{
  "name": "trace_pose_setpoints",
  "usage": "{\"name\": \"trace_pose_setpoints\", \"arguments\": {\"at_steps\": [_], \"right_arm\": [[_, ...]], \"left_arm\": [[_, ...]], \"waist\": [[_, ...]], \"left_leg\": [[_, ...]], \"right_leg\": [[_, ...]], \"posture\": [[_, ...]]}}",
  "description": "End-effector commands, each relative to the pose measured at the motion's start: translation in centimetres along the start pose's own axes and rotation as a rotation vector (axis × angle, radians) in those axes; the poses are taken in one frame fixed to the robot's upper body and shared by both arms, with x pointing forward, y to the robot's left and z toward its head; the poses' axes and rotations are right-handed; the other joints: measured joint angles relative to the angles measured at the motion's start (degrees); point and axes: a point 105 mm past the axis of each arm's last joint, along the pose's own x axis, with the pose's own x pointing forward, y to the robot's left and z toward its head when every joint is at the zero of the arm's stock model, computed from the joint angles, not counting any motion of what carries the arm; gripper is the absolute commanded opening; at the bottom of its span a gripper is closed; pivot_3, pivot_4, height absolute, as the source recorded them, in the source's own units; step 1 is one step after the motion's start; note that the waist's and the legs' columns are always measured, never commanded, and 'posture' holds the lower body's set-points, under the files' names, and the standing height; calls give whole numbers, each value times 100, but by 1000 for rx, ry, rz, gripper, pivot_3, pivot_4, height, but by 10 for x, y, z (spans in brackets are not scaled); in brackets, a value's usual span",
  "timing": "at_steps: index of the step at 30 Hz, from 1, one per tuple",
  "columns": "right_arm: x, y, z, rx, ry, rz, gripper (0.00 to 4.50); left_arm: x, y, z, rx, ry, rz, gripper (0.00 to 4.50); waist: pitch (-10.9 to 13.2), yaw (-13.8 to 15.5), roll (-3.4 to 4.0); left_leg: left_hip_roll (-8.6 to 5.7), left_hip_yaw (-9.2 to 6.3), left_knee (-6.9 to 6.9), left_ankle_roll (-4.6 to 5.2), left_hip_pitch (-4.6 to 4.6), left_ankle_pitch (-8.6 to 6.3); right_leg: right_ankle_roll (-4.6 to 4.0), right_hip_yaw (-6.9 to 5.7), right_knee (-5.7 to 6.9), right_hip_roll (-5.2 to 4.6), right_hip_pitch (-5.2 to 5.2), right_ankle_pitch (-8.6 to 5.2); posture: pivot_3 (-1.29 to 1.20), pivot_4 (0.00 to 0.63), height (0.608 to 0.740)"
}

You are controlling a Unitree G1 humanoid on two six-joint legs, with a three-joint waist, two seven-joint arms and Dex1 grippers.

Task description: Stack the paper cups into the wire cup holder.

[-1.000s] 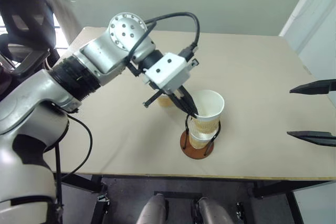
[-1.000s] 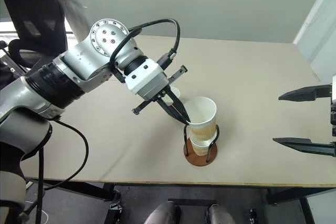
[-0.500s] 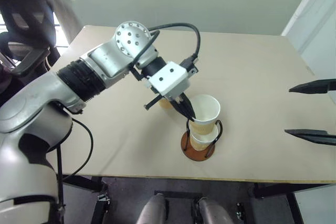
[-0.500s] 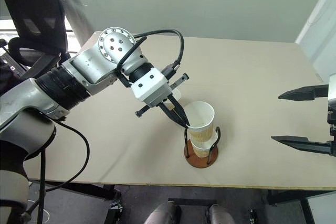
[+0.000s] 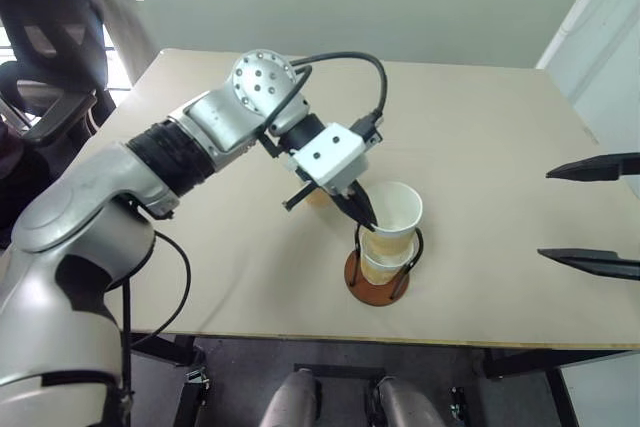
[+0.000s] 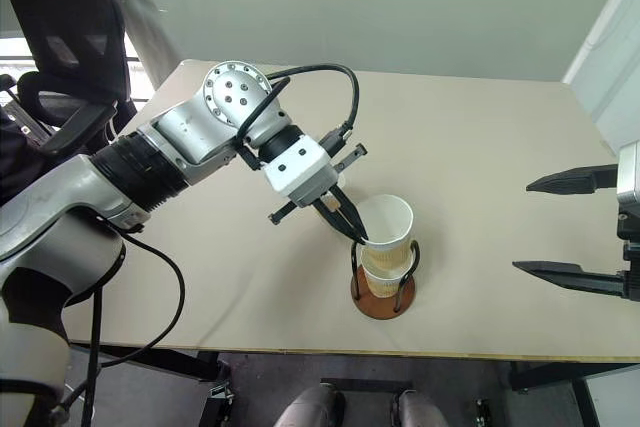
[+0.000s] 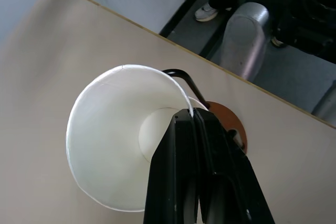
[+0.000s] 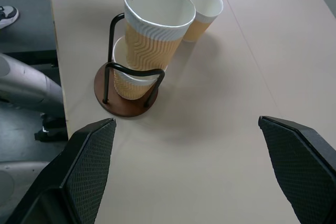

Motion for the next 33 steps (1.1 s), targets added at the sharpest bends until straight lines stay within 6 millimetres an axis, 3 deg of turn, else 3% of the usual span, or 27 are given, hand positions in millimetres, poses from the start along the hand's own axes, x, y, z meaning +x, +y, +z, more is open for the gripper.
{"name": "trace_pose_setpoints", "arguments": {"at_steps": [1, 9, 14, 17, 20, 24, 33], "right_arm": [[-1, 0, 4, -21, -8, -12, 4500], [1, -3, 3, -25, -9, -1, 4500], [2, -6, 0, -35, -3, 4, 4500], [5, -9, 0, -49, -14, 16, 4500], [7, -12, -1, -58, -22, 26, 4500], [10, -16, -2, -69, -30, 38, 4500], [12, -17, -2, -80, -25, 56, 4500]], "left_arm": [[-6, 2, 6, 30, -3, 0, 942], [-10, 12, 16, 58, -41, 53, 3606], [-38, 23, 16, 14, -37, 192, 3606], [-78, 5, -29, -152, 156, 326, 3606], [-98, -21, -68, -288, 304, 371, 3606], [-98, -39, -94, -401, 315, 421, 3606], [-80, -37, -111, -464, 252, 453, 3606]], "waist": [[0, 0, 0], [0, 1, 0], [-1, 0, 2], [-4, -14, 8], [-7, -59, 21], [-7, -33, 23], [-6, 82, 19]], "left_leg": [[0, 0, 0, 0, 0, 0], [-1, 0, 1, 0, -1, 0], [-1, 0, 0, 0, 1, 1], [-1, 1, -1, 0, 8, 1], [2, 3, -8, 0, 18, 1], [1, 0, -4, 2, 17, 2], [-31, -5, 8, 10, -16, 11]], "right_leg": [[0, 0, 0, 0, 0, 0], [3, 0, 0, 0, 0, 0], [6, 0, 2, 0, 0, -2], [6, 2, 2, 0, 3, -2], [3, 5, 7, 0, 2, -4], [2, 4, 8, 0, 3, -4], [31, 3, -6, -25, -4, 6]], "posture": [[0, 150, 740], [0, 150, 740], [0, 150, 740], [0, 150, 740], [0, 150, 740], [0, 150, 740], [0, 150, 740]]}}
